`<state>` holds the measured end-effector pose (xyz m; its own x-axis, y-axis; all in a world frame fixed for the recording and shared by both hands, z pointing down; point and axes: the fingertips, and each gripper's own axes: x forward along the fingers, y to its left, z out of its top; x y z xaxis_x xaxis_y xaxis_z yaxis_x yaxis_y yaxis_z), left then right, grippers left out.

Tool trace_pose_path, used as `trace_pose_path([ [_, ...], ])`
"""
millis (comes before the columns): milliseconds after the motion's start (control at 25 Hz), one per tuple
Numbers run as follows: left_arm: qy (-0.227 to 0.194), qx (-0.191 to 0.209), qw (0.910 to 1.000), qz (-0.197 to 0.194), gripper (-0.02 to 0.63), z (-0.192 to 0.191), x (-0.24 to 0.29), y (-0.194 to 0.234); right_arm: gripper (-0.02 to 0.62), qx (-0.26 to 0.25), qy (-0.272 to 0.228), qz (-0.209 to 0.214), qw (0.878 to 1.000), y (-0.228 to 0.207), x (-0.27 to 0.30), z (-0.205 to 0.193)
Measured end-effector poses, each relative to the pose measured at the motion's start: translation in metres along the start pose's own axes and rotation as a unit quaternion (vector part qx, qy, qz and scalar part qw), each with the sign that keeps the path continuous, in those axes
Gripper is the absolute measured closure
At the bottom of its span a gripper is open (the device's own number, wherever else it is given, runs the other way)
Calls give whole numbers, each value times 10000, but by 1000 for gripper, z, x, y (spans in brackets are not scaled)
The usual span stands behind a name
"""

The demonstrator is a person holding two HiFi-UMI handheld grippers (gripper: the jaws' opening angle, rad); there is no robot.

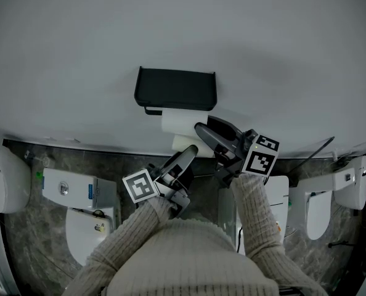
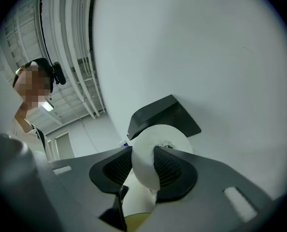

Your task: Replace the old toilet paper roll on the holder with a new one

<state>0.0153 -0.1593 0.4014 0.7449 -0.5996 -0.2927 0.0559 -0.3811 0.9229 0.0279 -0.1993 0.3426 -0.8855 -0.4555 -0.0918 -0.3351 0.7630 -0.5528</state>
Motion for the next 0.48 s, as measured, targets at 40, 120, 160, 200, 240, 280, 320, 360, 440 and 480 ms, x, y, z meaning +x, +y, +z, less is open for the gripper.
trace_pose_path([
  [40,-23,6,10000,-1,434,0,0,-1,457,3,22,25,10000,1,2,0],
  [120,-65,23,10000,-9,434,1,0,-3,457,26,50,74,10000,2,6,-1],
  [160,-80,34,10000,-16,434,1,1,-4,457,39,56,104,9999,4,8,-1],
  [200,-95,44,9999,-19,434,2,2,-6,457,42,63,135,9999,5,9,-1],
  [240,-113,52,9999,-15,434,2,2,-7,457,31,73,159,9998,7,11,0],
  [280,-135,58,9999,-7,434,2,2,-9,457,12,86,173,9998,9,12,0],
  [320,-156,62,9999,-2,434,3,2,-10,457,-7,101,180,9998,10,12,1],
  [360,-171,69,9998,2,434,3,2,-10,457,-15,113,188,9998,11,12,1],
  [440,-193,95,9998,9,434,3,2,-12,457,-10,126,203,9997,11,12,2],
  [480,-203,105,9997,12,434,3,2,-13,457,-4,126,204,9997,11,13,2],
])
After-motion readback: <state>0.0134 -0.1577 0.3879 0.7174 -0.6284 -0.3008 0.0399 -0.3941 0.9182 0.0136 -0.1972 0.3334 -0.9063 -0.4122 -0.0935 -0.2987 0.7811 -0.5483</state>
